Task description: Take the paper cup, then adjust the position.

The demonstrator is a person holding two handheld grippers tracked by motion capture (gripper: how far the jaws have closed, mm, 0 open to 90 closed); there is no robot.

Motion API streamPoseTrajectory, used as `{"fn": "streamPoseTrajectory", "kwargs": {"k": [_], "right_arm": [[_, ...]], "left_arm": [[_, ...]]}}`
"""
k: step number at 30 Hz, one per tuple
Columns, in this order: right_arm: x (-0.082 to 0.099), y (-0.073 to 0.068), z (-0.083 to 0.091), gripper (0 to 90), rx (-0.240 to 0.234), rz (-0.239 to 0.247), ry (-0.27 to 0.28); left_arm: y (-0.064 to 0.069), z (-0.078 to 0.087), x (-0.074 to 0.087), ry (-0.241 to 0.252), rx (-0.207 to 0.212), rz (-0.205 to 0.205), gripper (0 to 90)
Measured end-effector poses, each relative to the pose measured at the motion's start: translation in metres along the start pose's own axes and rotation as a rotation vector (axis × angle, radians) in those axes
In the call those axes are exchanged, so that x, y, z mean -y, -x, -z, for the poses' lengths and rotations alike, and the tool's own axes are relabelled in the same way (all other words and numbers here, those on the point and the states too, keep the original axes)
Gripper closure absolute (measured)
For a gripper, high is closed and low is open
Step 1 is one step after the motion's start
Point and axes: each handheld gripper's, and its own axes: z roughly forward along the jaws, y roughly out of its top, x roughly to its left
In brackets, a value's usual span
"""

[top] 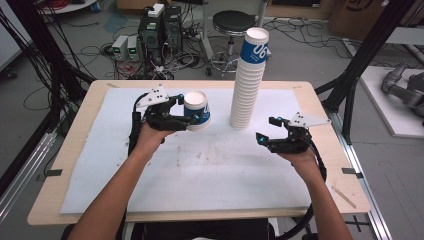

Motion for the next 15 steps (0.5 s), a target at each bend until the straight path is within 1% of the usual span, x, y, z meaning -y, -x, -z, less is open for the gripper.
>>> {"fn": "streamPoseTrajectory", "kwargs": {"k": [2, 3, 4, 6, 8, 9, 12, 14, 15], "right_arm": [[0.001, -0.004, 0.002, 18.0, -0.008, -0.005, 0.014], [0.003, -0.009, 0.004, 18.0, -0.016, -0.002, 0.036], [0.003, -0.009, 0.004, 18.0, -0.016, -0.002, 0.036], [0.004, -0.013, 0.003, 18.0, -0.026, 0.009, 0.029], [0.005, -0.016, 0.002, 18.0, -0.025, 0.021, 0.026], [0.006, -0.017, 0.001, 18.0, -0.029, 0.02, 0.027], [0.007, -0.019, -0.001, 18.0, -0.041, 0.017, 0.034], [0.007, -0.022, -0.004, 18.0, -0.064, 0.01, 0.038], [0.007, -0.027, -0.009, 18.0, -0.084, 0.023, 0.03]], "left_arm": [[0.003, 0.001, 0.002, -0.003, 0.004, -0.001, 27.7], [0.004, 0.002, 0.003, -0.006, 0.008, -0.003, 27.6], [0.005, 0.002, 0.005, -0.008, 0.012, 0.001, 27.6], [0.007, 0.002, 0.008, -0.017, 0.012, -0.007, 27.6], [0.009, 0.004, 0.011, -0.012, 0.02, -0.003, 27.6], [0.01, 0.005, 0.013, -0.011, 0.022, -0.006, 27.6], [0.012, 0.007, 0.019, -0.003, 0.033, 0.004, 27.6], [0.013, 0.006, 0.023, -0.006, 0.036, 0.006, 27.6], [0.014, 0.005, 0.025, -0.008, 0.04, 0.01, 27.7]]}}
